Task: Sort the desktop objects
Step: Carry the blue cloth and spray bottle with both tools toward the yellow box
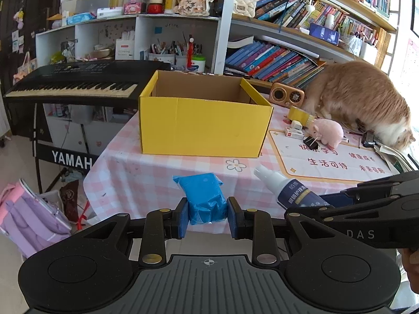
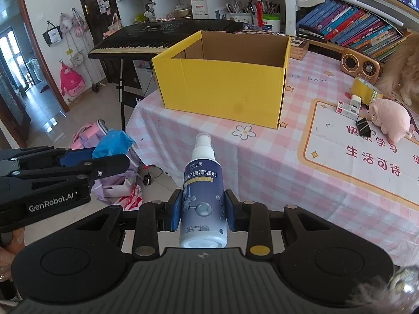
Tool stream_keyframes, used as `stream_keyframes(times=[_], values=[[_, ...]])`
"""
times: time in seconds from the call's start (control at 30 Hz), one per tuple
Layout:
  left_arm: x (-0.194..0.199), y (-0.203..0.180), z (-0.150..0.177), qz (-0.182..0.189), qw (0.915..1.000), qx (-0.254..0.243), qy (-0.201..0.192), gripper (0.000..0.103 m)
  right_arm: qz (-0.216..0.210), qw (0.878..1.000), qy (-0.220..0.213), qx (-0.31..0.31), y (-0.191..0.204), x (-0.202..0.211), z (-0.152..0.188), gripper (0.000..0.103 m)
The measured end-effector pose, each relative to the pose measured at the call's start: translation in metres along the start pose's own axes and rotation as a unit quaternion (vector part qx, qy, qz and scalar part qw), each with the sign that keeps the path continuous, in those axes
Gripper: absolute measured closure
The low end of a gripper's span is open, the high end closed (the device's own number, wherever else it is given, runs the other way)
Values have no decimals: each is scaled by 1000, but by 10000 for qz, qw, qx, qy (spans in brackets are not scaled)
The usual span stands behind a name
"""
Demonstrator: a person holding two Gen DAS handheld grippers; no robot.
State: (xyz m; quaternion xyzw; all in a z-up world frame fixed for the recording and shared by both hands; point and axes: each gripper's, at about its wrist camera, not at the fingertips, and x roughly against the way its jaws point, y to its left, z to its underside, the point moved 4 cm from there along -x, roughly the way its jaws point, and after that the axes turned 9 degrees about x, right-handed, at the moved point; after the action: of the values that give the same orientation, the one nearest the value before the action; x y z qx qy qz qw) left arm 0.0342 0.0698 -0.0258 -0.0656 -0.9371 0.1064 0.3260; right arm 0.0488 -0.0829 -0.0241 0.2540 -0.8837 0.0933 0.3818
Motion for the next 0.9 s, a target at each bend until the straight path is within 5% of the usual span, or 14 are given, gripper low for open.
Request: stream_keyframes(times=[0.4,0.9], values=[[-8,-12,-35,76,9993,-251,-268,75,-52,9995,-301,-94,-18,0,-30,72],[-61,-28,-139,-99,9958,-343,-846,75,-299,9943,-945,405,-83,-32,-144,72]])
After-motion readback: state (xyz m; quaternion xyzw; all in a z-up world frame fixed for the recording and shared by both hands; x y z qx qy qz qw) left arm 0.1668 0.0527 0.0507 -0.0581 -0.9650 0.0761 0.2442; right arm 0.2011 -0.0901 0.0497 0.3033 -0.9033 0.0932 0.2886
